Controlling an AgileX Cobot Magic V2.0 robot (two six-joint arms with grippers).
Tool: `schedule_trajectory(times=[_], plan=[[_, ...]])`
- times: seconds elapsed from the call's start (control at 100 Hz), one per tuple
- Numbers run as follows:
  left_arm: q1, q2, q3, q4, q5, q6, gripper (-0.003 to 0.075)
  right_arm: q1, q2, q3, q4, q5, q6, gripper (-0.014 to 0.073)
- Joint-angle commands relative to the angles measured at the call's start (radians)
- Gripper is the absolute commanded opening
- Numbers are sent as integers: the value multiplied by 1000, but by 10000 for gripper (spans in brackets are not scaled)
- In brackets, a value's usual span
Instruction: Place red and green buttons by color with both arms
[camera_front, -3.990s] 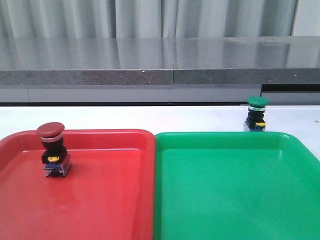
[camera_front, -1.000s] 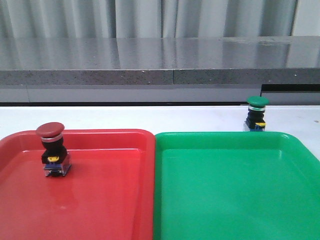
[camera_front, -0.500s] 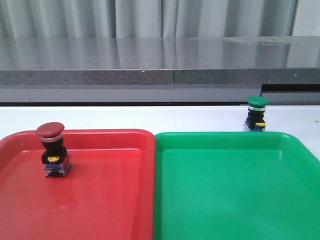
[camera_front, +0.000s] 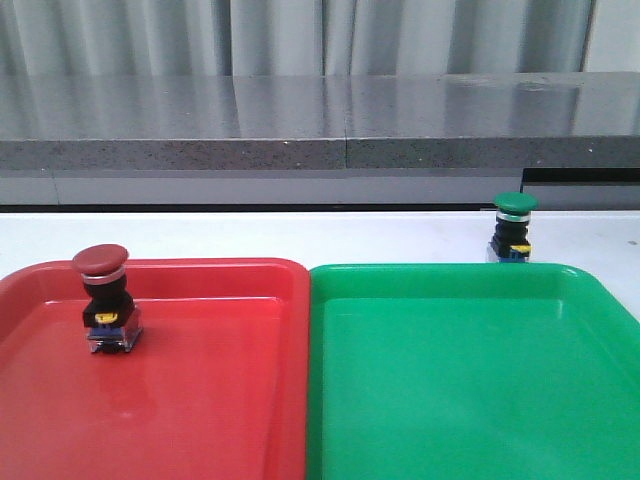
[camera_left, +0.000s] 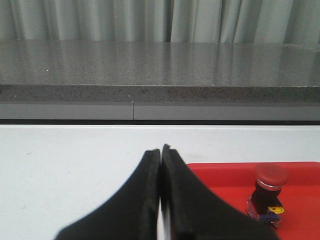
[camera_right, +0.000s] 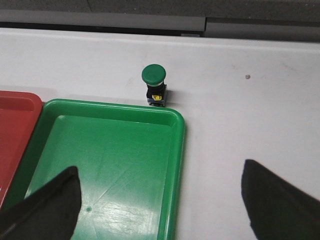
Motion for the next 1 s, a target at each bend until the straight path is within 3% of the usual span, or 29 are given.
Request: schedule_trajectory(times=[0.0, 0.58, 0.99], plan=[[2, -31, 43, 0, -83, -8, -19, 1, 99, -60, 24, -89, -3, 644], [2, -31, 43, 0, -83, -8, -19, 67, 793, -459, 41, -162, -19, 644], [2, -31, 43, 0, -83, -8, -19, 69, 1029, -591, 30, -162, -19, 644]])
